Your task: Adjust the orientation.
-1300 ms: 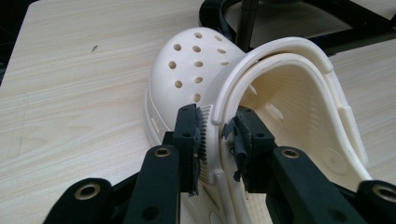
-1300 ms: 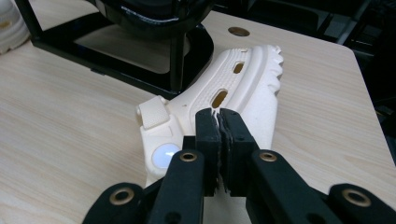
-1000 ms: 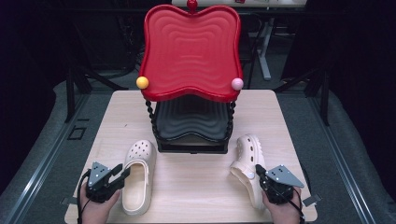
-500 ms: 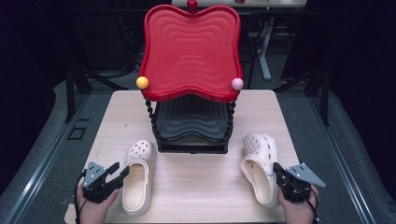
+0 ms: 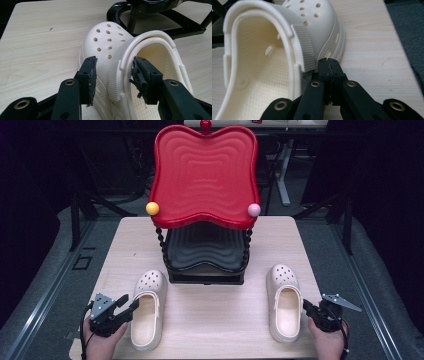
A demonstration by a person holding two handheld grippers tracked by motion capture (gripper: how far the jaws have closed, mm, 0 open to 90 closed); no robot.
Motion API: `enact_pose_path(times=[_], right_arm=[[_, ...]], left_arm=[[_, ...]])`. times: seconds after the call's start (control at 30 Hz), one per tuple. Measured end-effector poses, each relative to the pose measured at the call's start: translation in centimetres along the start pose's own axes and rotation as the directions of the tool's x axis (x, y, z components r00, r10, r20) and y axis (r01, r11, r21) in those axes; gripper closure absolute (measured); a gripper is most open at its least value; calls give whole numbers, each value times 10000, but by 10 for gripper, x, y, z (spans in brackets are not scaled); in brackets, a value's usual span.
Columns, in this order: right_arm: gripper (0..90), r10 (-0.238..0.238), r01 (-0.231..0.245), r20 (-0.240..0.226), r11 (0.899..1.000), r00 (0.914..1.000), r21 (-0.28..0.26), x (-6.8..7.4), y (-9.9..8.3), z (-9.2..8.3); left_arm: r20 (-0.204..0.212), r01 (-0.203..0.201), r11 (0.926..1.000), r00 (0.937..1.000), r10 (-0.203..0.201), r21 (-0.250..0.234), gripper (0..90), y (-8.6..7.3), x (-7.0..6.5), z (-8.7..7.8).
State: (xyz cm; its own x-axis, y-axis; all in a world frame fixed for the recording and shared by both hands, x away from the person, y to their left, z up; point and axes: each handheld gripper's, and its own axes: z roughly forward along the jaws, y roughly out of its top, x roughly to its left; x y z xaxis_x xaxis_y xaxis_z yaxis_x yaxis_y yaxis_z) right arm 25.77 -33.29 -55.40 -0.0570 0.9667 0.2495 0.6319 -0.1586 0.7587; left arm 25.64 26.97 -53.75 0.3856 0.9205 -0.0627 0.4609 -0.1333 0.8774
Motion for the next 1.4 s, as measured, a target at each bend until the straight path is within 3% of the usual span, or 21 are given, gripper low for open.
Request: enact_pose_path(times=[0.1, 0.2, 0.23, 0.27, 0.33, 0.47, 0.6, 0.67, 0.77, 0.8, 0.83, 1.0, 1.1, 1.17, 1.3, 1.4], right_arm=[[900, 30, -30, -6, 9999, 10000, 111, 0, 0, 3], [861, -153, 159, 302, 9997, 9994, -175, 4, 2, 0], [836, -407, 446, 580, 9966, 9975, -689, 10, 5, -8], [836, -407, 446, 580, 9966, 9975, -689, 10, 5, -8], [812, -566, 631, 472, 9867, 9973, -1500, 17, 11, -21], [755, -883, 912, 240, 9784, 9958, -1855, 26, 16, -28], [681, -1629, 1713, 626, 9704, 9847, -1701, 36, 14, -25], [663, -1766, 1865, 733, 9685, 9816, -1651, 38, 13, -24], [629, -2329, 2487, 1313, 9611, 9636, -1204, 43, 10, -14], [629, -2329, 2487, 1313, 9611, 9636, -1204, 43, 10, -14], [637, -2488, 2635, 1488, 9606, 9571, -887, 44, 9, -9], [729, -2533, 2657, 1539, 9618, 9551, -656, 45, 11, -5], [740, -2158, 2236, 1116, 9727, 9700, -628, 44, 14, -7], [741, -2129, 2197, 1021, 9737, 9717, -605, 46, 13, -8], [749, -2478, 2532, 803, 9652, 9655, -659, 59, 12, -10], [750, -2534, 2569, 574, 9642, 9657, -652, 65, 10, -10]], left_arm=[[0, -18, 10000, 10000, 18, 7, 541, 0, 0, 0], [-2, -11, 10000, 10000, 11, 8, 540, 0, 0, 0], [9, 3, 10000, 10000, -3, -14, 539, -1, 0, 0], [9, 3, 10000, 10000, -3, -14, 538, -1, 0, 0], [-5, 6, 10000, 10000, -6, 9, 538, 0, 0, 0], [-23, -25, 10000, 10000, 25, 21, 538, 0, 0, -1], [17, 10, 10000, 10000, -9, -36, 536, -1, 1, 0], [25, 14, 10000, 10000, -14, -38, 536, -1, 1, 0], [27, 3, 10000, 10000, -3, -31, 535, -1, 1, 0], [27, 3, 10000, 10000, -3, -31, 535, -1, 1, 0], [27, 5, 10000, 10000, -5, -31, 535, -1, 1, 0], [30, 10, 10000, 10000, -10, -41, 535, -1, 1, 0], [27, 8, 10000, 10000, -8, -41, 535, -1, 1, 0], [28, 8, 10000, 10000, -7, -42, 535, -1, 1, 0], [37, 16, 10000, 10000, -16, -39, 535, -1, 1, 0], [31, 10, 10000, 10000, -10, -38, 535, -1, 1, 0]])
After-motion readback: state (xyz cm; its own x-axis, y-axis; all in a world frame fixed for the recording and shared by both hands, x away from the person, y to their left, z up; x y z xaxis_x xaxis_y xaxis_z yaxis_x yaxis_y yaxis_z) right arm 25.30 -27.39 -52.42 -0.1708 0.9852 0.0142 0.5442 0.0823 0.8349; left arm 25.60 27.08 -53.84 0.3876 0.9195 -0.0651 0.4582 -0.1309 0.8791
